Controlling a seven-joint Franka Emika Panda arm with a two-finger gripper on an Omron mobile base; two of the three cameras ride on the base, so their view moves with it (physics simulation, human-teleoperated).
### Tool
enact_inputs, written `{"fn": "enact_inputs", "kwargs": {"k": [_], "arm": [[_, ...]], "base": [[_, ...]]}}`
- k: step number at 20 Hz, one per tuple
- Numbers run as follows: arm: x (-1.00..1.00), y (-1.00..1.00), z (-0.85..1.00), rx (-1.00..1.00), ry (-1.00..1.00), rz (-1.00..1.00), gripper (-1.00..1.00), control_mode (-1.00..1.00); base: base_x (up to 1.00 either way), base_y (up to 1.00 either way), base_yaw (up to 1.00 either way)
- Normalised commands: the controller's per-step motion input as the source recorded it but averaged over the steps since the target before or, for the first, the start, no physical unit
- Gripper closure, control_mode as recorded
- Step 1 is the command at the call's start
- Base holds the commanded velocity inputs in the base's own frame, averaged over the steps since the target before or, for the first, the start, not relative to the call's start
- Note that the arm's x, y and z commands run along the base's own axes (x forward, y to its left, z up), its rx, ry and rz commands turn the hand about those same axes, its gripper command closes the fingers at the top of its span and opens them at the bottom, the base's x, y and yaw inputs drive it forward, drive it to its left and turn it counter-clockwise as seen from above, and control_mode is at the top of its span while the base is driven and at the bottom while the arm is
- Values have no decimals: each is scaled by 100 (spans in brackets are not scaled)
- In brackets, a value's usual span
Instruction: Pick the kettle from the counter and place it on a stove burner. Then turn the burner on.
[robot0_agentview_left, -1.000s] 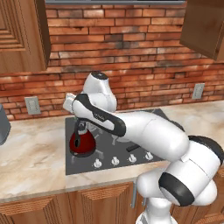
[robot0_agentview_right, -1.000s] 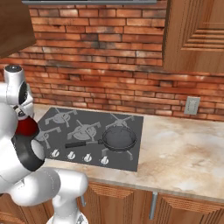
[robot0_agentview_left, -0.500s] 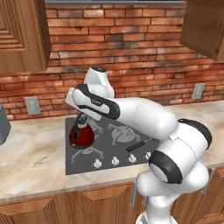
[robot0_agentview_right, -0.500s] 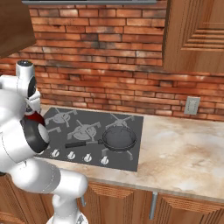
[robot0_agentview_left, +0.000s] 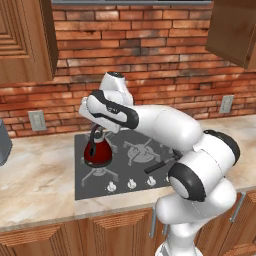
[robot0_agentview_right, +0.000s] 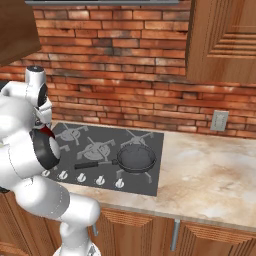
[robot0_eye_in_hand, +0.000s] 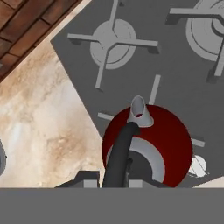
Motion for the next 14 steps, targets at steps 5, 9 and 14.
{"fn": "enact_inputs", "kwargs": {"k": [5, 9, 14], "arm": [[0, 0, -14, 0, -7, 0, 100, -100], [0, 0, -21, 0, -9, 0, 100, -100], [0, 0, -16, 0, -4, 0, 100, -100]], "base": [[0, 0, 0], [0, 0, 0], [0, 0, 0]]}}
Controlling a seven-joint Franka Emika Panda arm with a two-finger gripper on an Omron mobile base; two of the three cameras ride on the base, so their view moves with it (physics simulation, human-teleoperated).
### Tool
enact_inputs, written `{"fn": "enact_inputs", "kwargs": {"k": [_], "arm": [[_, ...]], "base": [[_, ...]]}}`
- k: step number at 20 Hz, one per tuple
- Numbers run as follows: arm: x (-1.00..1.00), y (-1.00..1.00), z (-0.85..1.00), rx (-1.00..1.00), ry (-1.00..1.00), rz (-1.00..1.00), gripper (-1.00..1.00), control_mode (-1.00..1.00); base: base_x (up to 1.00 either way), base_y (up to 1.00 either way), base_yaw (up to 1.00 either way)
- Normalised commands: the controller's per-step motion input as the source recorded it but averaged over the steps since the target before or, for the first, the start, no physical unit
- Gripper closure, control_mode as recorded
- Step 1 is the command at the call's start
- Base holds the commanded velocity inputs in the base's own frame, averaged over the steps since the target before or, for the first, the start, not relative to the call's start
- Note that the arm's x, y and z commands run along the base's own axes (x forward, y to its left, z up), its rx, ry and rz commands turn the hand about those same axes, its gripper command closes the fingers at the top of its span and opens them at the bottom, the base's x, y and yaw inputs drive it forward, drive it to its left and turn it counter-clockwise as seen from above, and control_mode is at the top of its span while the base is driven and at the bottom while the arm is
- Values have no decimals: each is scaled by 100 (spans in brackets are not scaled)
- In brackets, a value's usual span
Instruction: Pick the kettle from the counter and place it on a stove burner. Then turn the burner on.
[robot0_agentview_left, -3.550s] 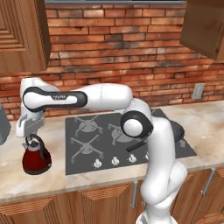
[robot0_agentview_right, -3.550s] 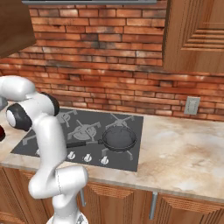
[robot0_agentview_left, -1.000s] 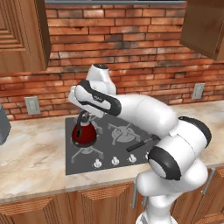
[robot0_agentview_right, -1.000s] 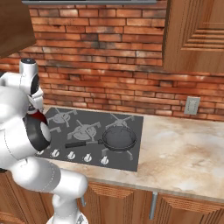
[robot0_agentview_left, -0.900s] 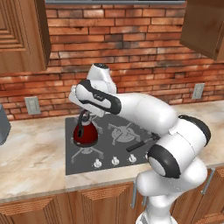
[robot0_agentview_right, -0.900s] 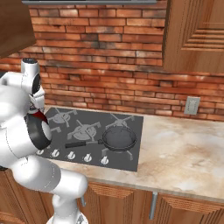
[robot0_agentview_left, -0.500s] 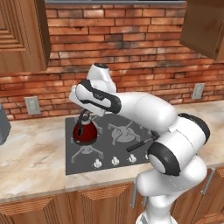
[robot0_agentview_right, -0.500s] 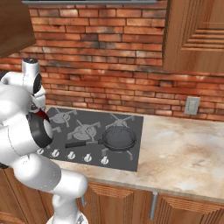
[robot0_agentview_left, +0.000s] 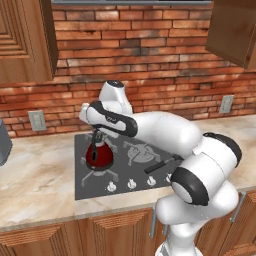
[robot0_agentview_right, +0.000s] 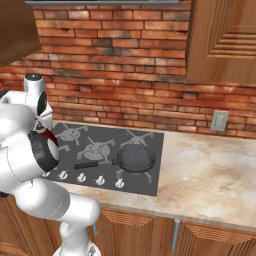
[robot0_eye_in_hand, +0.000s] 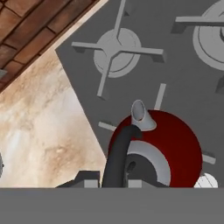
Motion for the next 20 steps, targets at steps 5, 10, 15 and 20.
{"fn": "enact_inputs", "kwargs": {"k": [5, 10, 15, 20], "arm": [[0, 0, -10, 0, -7, 0, 100, -100], [0, 0, -8, 0, -10, 0, 100, -100], [1, 0, -6, 0, -9, 0, 100, -100], [21, 0, 0, 0, 0, 0, 100, -100]], "base": [[0, 0, 0], [0, 0, 0], [0, 0, 0], [0, 0, 0]]}}
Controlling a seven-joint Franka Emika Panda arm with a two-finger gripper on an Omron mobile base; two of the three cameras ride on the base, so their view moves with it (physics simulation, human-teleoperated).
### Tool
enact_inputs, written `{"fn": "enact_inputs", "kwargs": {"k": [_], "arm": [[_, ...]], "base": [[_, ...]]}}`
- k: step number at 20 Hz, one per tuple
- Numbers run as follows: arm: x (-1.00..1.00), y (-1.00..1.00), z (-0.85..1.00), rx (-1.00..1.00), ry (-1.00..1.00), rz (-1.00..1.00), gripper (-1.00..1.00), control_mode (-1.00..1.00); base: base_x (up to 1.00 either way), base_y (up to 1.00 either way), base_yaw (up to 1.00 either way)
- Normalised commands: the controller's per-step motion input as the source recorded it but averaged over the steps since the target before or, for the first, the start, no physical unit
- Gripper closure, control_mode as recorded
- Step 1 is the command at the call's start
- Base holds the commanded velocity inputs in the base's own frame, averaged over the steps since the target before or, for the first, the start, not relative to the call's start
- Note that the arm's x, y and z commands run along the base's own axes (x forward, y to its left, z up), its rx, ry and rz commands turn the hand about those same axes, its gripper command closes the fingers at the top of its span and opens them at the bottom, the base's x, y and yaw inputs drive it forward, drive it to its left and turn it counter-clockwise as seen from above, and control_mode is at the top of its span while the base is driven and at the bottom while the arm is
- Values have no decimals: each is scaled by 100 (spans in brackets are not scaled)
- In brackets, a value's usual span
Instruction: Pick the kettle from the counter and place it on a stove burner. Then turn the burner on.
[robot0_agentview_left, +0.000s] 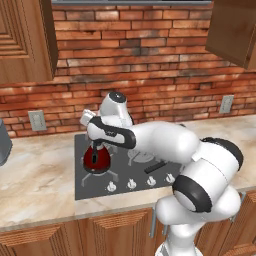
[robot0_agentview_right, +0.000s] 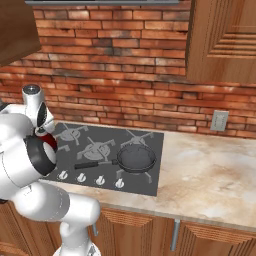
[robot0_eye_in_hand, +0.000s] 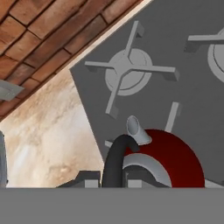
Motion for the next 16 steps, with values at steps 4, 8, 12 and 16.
{"fn": "enact_inputs", "kwargs": {"k": [4, 8, 12, 16], "arm": [[26, 0, 0, 0, 0, 0, 100, -100], [33, 0, 0, 0, 0, -1, 100, -100], [22, 1, 0, 0, 0, -2, 100, -100], [16, 8, 0, 0, 0, -4, 100, -100]], "base": [[0, 0, 0], [0, 0, 0], [0, 0, 0], [0, 0, 0]]}}
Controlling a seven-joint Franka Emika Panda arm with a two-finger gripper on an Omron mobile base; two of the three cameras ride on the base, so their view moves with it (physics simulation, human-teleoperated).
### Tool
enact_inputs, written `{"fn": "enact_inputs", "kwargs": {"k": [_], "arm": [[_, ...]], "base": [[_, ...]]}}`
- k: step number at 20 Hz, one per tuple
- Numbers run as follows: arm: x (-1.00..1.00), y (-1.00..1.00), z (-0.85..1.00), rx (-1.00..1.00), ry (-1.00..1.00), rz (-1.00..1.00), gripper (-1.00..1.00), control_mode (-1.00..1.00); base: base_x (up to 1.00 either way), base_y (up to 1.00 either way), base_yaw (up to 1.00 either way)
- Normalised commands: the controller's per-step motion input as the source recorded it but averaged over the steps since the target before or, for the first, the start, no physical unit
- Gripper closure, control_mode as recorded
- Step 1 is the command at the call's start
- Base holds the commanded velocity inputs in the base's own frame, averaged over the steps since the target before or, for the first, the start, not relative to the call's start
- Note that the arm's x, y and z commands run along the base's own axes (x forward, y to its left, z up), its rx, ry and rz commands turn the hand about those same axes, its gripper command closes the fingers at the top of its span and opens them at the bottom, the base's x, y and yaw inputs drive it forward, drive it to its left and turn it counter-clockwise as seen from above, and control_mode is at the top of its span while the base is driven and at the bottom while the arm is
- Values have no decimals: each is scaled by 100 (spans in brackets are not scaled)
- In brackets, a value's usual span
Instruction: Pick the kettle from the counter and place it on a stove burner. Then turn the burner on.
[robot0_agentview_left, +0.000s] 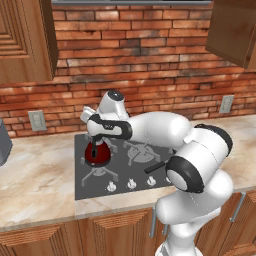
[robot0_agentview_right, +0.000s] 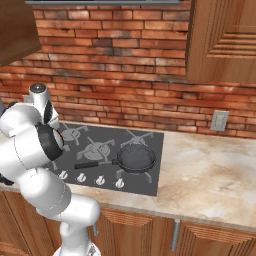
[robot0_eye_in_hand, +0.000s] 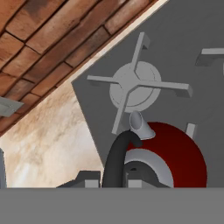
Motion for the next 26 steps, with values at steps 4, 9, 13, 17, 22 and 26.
{"fn": "enact_inputs", "kwargs": {"k": [4, 9, 13, 17, 22, 26], "arm": [[8, 14, -3, 0, 0, -3, 100, -100], [4, 17, -16, -1, 0, -3, 100, -100], [0, 11, -23, -2, 0, -2, 100, -100], [0, 0, -9, 0, 1, 0, 100, -100], [0, 0, 0, 0, 0, 0, -100, -100], [0, 0, 0, 0, 0, 0, -100, -100]], "base": [[0, 0, 0], [0, 0, 0], [0, 0, 0], [0, 0, 0], [0, 0, 0], [0, 0, 0]]}}
